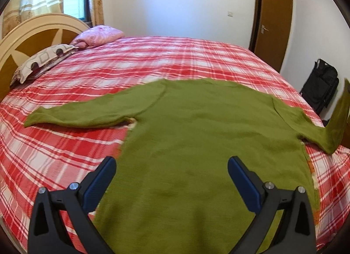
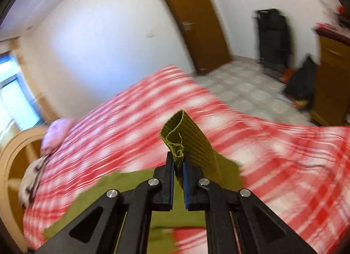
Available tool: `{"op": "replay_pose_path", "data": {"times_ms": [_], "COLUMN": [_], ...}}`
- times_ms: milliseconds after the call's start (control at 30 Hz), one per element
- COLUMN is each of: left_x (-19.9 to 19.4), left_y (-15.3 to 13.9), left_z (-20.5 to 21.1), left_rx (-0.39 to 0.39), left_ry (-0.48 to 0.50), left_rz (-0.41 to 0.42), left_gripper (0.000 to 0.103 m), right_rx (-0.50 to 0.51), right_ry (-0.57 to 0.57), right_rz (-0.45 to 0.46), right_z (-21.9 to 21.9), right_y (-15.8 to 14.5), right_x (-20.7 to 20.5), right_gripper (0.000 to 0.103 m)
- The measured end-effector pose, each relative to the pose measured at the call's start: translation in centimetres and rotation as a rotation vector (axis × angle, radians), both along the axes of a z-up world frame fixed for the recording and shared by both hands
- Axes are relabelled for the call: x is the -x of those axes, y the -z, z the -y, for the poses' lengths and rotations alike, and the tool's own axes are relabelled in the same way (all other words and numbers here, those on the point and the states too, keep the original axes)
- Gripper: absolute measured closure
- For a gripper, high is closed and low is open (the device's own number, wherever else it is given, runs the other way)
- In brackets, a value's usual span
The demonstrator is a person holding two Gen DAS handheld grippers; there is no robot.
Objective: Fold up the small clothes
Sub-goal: 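Lift the cuff with the right tool and lay the sleeve across the sweater body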
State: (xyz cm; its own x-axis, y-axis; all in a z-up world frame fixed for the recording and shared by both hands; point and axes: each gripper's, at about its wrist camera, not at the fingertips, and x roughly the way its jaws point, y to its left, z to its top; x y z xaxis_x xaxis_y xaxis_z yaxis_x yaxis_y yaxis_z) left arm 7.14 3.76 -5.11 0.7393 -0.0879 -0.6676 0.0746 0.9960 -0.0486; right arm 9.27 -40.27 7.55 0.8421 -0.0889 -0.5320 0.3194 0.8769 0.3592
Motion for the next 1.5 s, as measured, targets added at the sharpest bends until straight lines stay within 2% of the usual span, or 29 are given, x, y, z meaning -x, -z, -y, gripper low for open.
{"op": "replay_pose_path", "data": {"times_ms": [133,267,400,600,733,1000,1100,1200,1300,1400,1500], "left_x": [-0.6,-0.8,-0.8,-1.3,-1.8,-2.4,-2.5,-2.5,-2.5,-2.3,-2.5], "left_y": [0.1,0.2,0.4,1.2,2.1,3.5,3.7,3.8,3.8,3.6,3.7], "left_z": [-2.3,-4.5,-6.8,-10.0,-11.2,-12.4,-12.6,-12.5,-12.3,-12.0,-11.7], "left_rx": [0.023,0.026,0.031,0.037,0.043,0.049,0.050,0.039,0.029,0.017,0.012], "left_ry": [-0.052,-0.102,-0.152,-0.210,-0.227,-0.252,-0.255,-0.256,-0.249,-0.243,-0.238], "left_rz": [-0.008,-0.004,0.000,-0.006,-0.023,-0.061,-0.065,-0.071,-0.076,-0.065,-0.068], "left_gripper": [0.000,0.000,0.000,0.000,0.000,0.000,0.000,0.000,0.000,0.000,0.000], "right_rx": [-0.014,-0.024,-0.055,0.006,0.034,0.097,0.077,-0.010,-0.082,-0.121,-0.110], "right_ry": [-0.184,-0.303,-0.408,-0.504,-0.518,-0.496,-0.527,-0.605,-0.629,-0.627,-0.517], "right_rz": [0.008,-0.013,-0.054,-0.155,-0.194,-0.220,-0.217,-0.232,-0.204,-0.140,-0.112], "right_z": [-8.3,-15.6,-22.3,-30.7,-32.4,-36.0,-37.2,-38.2,-37.2,-34.0,-28.9], "right_y": [0.4,2.8,6.5,13.6,17.0,19.8,20.4,21.2,19.8,17.4,16.2], "right_x": [-3.8,-7.4,-10.1,-13.1,-13.6,-16.2,-17.2,-18.4,-17.5,-15.3,-13.1], "right_gripper": [0.097,0.097,0.097,0.097,0.097,0.097,0.097,0.097,0.096,0.096,0.096]}}
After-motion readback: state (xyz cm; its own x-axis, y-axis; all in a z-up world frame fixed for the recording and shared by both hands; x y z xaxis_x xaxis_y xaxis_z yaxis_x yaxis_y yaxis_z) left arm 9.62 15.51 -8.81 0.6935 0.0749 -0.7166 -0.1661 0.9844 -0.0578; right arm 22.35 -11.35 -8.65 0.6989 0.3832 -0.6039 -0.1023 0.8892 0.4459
